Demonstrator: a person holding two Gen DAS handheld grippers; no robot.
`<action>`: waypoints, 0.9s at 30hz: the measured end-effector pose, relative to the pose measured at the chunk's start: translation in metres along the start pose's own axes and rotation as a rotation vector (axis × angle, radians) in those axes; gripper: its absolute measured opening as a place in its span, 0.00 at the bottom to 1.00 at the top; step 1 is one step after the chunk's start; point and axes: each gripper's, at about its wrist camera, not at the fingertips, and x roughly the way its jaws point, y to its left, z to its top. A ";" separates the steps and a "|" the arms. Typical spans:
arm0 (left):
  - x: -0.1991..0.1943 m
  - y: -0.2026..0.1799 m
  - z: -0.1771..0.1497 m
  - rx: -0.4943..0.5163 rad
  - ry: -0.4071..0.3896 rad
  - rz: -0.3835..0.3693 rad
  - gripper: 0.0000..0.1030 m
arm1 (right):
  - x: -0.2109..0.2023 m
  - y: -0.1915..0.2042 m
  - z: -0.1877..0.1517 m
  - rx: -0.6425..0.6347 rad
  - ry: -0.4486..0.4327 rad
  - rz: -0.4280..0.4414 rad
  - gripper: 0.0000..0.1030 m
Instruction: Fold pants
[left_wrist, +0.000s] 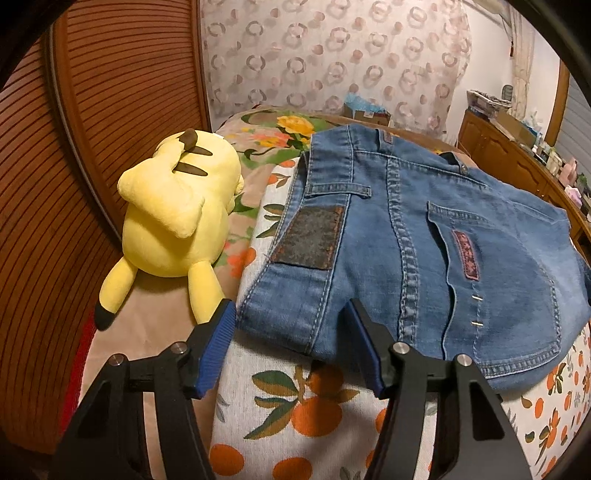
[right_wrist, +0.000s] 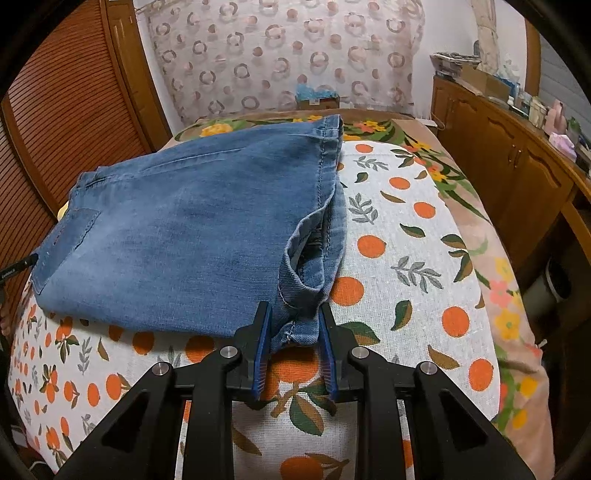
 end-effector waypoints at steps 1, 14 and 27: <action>0.001 0.000 0.000 -0.001 0.001 0.001 0.60 | 0.000 0.000 0.000 -0.003 -0.001 -0.002 0.24; -0.004 -0.008 0.003 0.033 -0.034 0.015 0.24 | -0.004 0.000 -0.003 -0.028 -0.027 0.005 0.16; -0.056 -0.025 0.018 0.089 -0.173 0.037 0.11 | -0.040 -0.003 0.006 -0.037 -0.144 0.000 0.15</action>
